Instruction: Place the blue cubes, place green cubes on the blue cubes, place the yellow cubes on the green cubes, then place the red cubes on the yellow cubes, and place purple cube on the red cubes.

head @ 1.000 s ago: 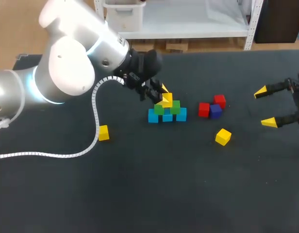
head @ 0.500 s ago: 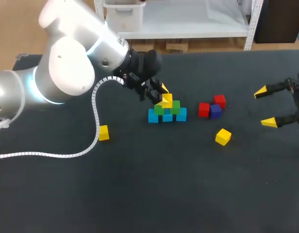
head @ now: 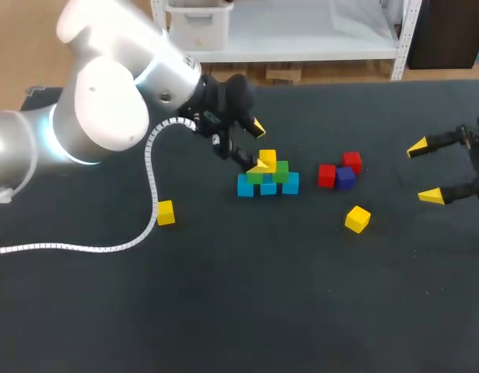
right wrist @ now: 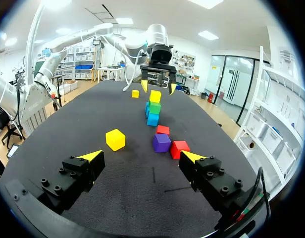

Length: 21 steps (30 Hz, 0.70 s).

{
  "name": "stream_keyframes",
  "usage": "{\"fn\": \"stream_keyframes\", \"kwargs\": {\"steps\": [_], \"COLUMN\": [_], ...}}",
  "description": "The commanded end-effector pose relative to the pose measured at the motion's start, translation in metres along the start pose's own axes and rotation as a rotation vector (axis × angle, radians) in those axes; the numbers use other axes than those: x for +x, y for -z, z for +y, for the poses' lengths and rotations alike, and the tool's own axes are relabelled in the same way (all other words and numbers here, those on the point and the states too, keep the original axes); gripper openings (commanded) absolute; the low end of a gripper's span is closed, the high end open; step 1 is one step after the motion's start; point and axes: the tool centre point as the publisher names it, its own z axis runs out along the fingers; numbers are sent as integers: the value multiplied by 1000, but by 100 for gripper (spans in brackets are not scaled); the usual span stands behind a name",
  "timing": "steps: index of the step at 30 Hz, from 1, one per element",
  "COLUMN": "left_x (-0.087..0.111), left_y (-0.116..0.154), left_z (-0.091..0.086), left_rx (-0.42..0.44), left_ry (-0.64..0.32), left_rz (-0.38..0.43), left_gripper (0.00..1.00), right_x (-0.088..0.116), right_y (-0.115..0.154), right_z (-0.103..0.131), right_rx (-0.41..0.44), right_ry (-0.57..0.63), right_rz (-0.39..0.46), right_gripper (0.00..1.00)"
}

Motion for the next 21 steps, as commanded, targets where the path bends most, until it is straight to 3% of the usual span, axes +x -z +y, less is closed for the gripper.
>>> {"fn": "stream_keyframes", "kwargs": {"steps": [1,8,21], "left_x": [9,35,91], "left_y": [23,57,90], "left_z": [-15,-40,-72], "left_rx": [-48,-132,-120], "left_ry": [16,74,112], "left_rz": [17,50,74], "left_gripper": [100,100,100], "right_x": [0,0,0], "right_y": [0,0,0], "right_z": [0,0,0], "right_rx": [1,1,1], "right_ry": [0,0,0], "right_rz": [0,0,0], "right_gripper": [100,100,100]}}
